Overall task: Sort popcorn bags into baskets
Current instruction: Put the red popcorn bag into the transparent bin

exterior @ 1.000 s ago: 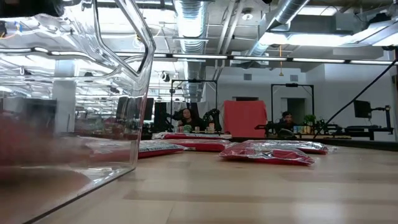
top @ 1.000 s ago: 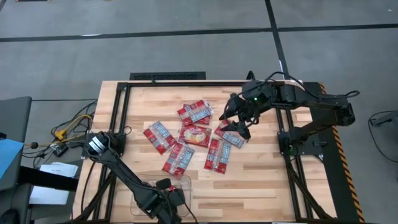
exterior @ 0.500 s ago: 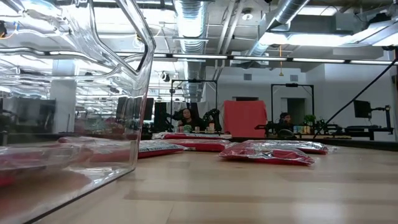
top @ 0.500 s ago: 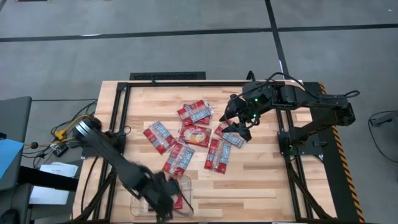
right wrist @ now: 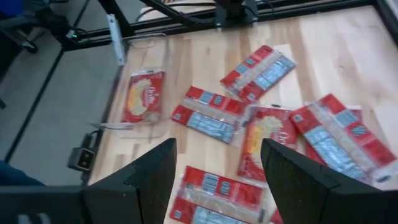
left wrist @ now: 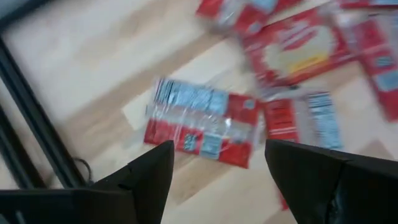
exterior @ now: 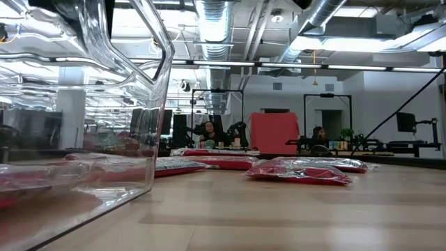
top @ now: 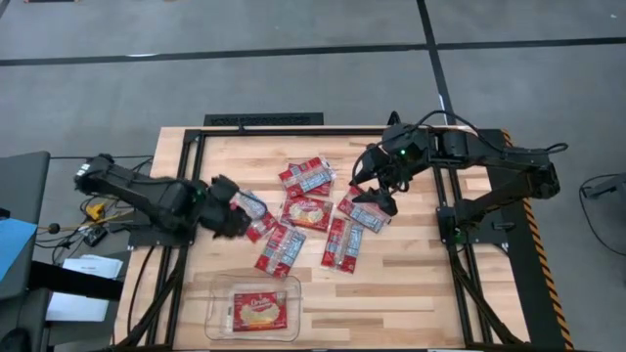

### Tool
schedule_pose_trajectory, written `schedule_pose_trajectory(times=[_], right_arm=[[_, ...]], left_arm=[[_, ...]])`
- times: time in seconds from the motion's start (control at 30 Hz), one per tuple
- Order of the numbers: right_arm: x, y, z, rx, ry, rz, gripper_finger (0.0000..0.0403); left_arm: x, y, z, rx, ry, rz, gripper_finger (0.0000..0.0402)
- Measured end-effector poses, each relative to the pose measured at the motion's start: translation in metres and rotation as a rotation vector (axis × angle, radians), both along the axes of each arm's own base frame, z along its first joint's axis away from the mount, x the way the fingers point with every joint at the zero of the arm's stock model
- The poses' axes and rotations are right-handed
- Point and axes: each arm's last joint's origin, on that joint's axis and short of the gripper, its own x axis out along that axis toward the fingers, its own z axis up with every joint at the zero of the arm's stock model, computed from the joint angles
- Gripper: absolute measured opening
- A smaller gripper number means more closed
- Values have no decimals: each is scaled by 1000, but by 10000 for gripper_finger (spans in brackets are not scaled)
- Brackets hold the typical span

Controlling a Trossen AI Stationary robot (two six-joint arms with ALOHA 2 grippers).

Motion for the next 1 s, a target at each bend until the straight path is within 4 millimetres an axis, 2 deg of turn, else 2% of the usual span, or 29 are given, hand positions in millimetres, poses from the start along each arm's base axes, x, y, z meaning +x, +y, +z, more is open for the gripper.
schedule_pose_trajectory(times=[0.13, 0.27, 0.4, 0.63, 0.77, 0.9, 1.0], right_arm=[[-1, -7, 0, -43, -8, -7, 260], [-2, -16, 0, -78, -14, -15, 260], [-2, -25, 1, -115, -31, -27, 260], [-3, -41, 4, -119, -68, -77, 260], [-5, -47, 4, -114, -65, -104, 260], [-2, -49, 3, -85, -66, -130, 260], [2, -50, 2, -51, -72, -154, 260]], left_arm=[[-19, 30, -39, -89, -41, 92, 241], [-35, 49, -68, -85, -79, 149, 241], [-41, 63, -92, -88, -18, 166, 241], [-36, 81, -114, -78, 61, 189, 241], [-35, 89, -127, -135, 54, 120, 241], [-42, 96, -146, -154, 79, 93, 241], [-47, 102, -153, -150, 106, 72, 241]])
